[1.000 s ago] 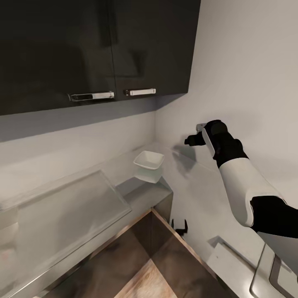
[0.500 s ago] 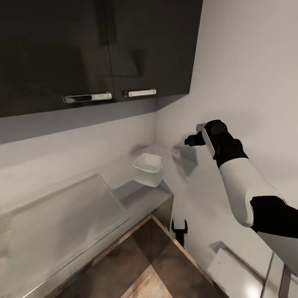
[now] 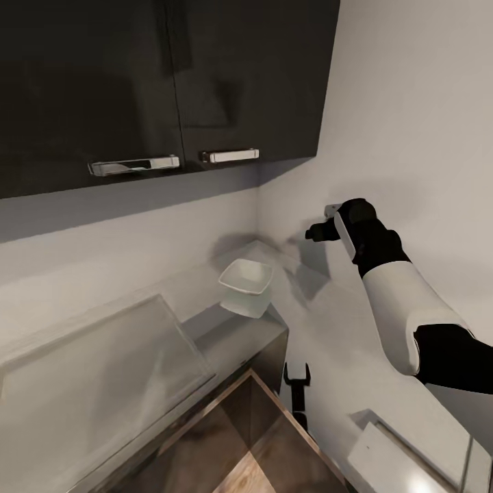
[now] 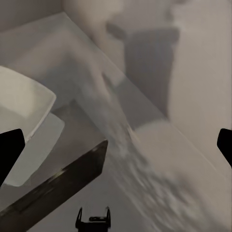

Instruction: In the kitchen, take the Vidalia onion out of the sink, dice it on the chopping board with the paring knife, put the diced onion into the bowl on the countertop, then place both the paring knife and the chopping board into the sink.

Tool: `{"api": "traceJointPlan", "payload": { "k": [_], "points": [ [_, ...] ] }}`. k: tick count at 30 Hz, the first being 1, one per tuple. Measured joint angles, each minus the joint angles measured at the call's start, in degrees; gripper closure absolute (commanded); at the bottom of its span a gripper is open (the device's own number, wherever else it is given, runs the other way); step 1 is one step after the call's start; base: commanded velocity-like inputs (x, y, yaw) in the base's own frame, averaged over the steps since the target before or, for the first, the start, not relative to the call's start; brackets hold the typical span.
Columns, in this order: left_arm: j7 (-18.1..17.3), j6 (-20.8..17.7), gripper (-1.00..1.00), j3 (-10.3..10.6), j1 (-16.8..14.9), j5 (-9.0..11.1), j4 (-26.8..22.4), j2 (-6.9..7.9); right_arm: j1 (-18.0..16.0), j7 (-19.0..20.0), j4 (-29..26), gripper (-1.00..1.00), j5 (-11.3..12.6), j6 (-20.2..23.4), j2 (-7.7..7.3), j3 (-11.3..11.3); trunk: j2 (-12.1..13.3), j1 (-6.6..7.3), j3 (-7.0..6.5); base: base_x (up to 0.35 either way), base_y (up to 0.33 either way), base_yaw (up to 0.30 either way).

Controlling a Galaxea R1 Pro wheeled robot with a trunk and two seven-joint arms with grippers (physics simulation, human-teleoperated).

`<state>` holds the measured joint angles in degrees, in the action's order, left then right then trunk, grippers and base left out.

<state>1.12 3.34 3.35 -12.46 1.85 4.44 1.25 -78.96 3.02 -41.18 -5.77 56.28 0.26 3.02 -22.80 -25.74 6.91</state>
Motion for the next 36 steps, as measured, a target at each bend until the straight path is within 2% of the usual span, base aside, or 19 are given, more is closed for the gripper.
{"api": "traceJointPlan", "payload": {
  "k": [12,21,36],
  "points": [
    [0.00,0.00,-1.00,0.02,0.00,0.00,0.00,0.00,0.00,0.00,0.07,-1.00,0.00,0.00,0.00,0.00,0.00,0.00,0.00,0.131,0.026,0.000],
    [0.00,0.00,-1.00,0.00,0.00,0.01,0.00,0.00,0.00,-0.01,0.30,-1.00,0.00,0.00,0.09,0.00,0.00,0.00,0.00,0.132,-0.078,0.000],
    [0.00,0.00,-1.00,0.04,0.00,0.01,0.00,0.00,0.00,-0.06,0.50,-1.00,0.00,0.00,0.09,0.00,0.00,-0.01,0.00,0.012,0.063,0.000]
  ]
}}
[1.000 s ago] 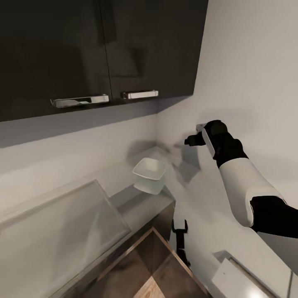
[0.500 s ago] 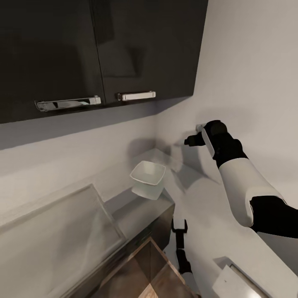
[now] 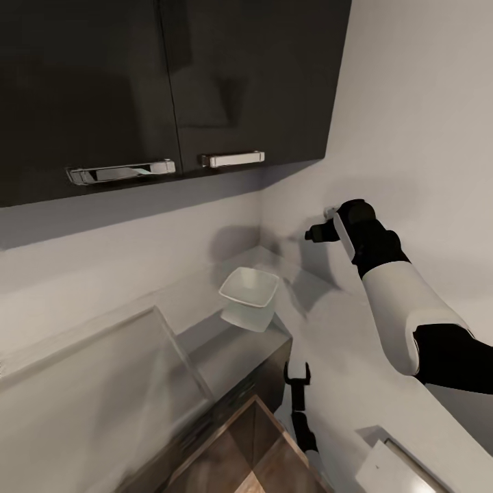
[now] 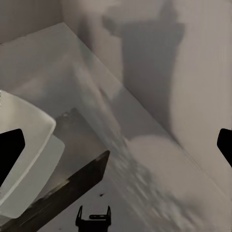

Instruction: In the kitchen, take the Vidalia onion out of the sink, dice it on the chopping board with the paring knife, put the diced onion into the bowl on the countertop, then place both the paring knife and the chopping board into the sink.

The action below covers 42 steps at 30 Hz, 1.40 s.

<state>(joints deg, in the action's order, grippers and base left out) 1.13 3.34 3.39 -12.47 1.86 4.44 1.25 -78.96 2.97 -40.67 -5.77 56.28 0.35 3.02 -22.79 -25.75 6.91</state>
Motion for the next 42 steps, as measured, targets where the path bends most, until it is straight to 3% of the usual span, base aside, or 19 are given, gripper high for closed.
{"api": "traceJointPlan", "payload": {
  "k": [42],
  "points": [
    [0.00,0.00,-1.00,-0.01,0.00,-0.01,0.00,0.00,0.00,-0.02,0.27,-1.00,-0.15,-0.09,-0.09,0.00,0.00,0.00,0.00,0.024,0.012,0.000]
  ]
}}
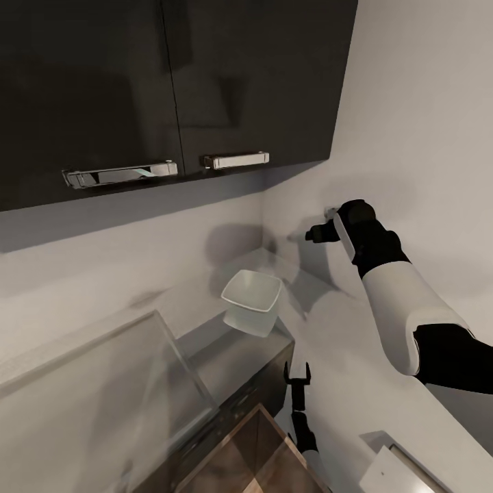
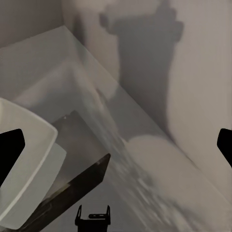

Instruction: In the kitchen, take the Vidalia onion out of the sink, dice it on the chopping board with the paring knife, put the diced onion into the bowl on the countertop, then place both the paring knife and the chopping board into the sink.

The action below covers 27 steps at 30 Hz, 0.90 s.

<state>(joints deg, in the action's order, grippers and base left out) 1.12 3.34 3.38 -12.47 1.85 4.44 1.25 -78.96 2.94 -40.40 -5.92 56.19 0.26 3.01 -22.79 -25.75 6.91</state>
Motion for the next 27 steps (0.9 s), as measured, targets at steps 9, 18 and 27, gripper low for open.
{"api": "traceJointPlan", "payload": {
  "k": [9,18,27],
  "points": [
    [0.00,0.00,-1.00,-0.01,0.00,0.01,0.00,0.00,0.00,0.00,0.09,-1.00,0.02,0.00,0.00,0.00,0.00,0.00,0.00,0.000,0.000,0.000],
    [0.00,0.00,-1.00,-0.01,0.00,0.01,0.00,0.00,0.00,0.00,0.09,-1.00,0.04,0.00,0.00,0.00,0.00,0.00,0.00,0.000,0.000,0.000],
    [0.00,0.00,-1.00,0.01,0.00,0.00,0.01,0.00,0.00,0.00,0.09,-1.00,0.04,0.00,0.00,0.00,0.00,0.00,0.00,0.000,0.000,0.000]
  ]
}}
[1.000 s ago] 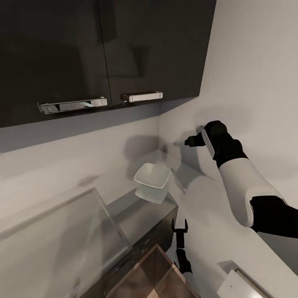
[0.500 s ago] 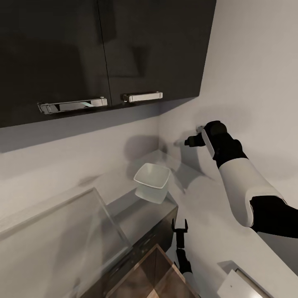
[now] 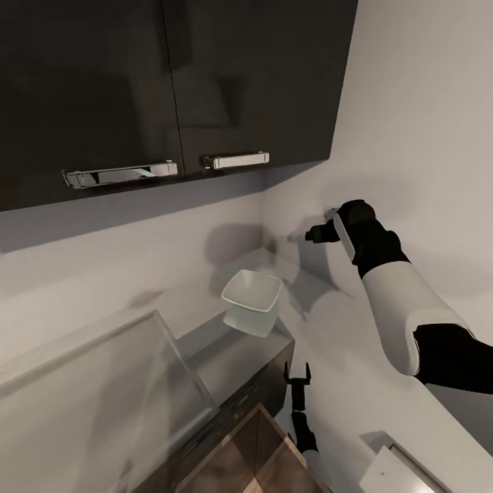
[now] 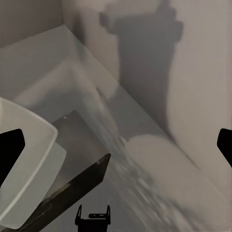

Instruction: In the kitchen, take the Vidalia onion out of the sink, dice it on the chopping board with the paring knife, put the diced onion into the bowl on the countertop, then place both the paring knife and the chopping board into the sink.

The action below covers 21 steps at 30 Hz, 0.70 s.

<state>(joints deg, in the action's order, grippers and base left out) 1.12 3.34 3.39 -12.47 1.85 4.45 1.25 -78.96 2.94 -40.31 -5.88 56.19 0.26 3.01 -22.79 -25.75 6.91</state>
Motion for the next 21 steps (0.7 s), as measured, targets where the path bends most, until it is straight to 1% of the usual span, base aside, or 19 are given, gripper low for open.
{"api": "traceJointPlan", "payload": {
  "k": [13,15,17,18,21],
  "points": [
    [-0.07,-0.08,-1.00,0.02,0.00,0.02,0.07,-0.01,0.01,0.00,0.00,-1.00,-0.02,0.00,0.00,0.00,0.00,0.00,0.00,0.000,0.000,0.000],
    [-1.48,-0.58,-1.00,0.04,0.00,0.04,0.09,-0.03,0.00,0.00,0.00,-1.00,-0.04,0.00,0.00,0.00,0.00,0.00,0.00,0.000,0.000,0.000],
    [-4.27,-2.19,-1.00,0.02,-0.01,0.04,0.15,0.00,0.01,0.00,0.01,-1.00,-0.04,0.00,0.00,0.00,0.00,0.00,0.00,0.000,0.000,0.000],
    [-5.09,-2.79,-1.00,0.01,-0.02,0.04,0.19,0.01,0.01,0.00,0.01,-1.00,-0.05,0.00,0.00,0.00,0.00,0.00,0.00,0.000,0.000,0.000],
    [-8.48,-6.34,-1.00,0.00,0.15,0.04,0.25,0.10,0.03,0.00,0.00,-1.00,-0.01,0.00,0.00,0.00,0.00,0.00,0.00,0.000,0.000,0.000]
  ]
}}
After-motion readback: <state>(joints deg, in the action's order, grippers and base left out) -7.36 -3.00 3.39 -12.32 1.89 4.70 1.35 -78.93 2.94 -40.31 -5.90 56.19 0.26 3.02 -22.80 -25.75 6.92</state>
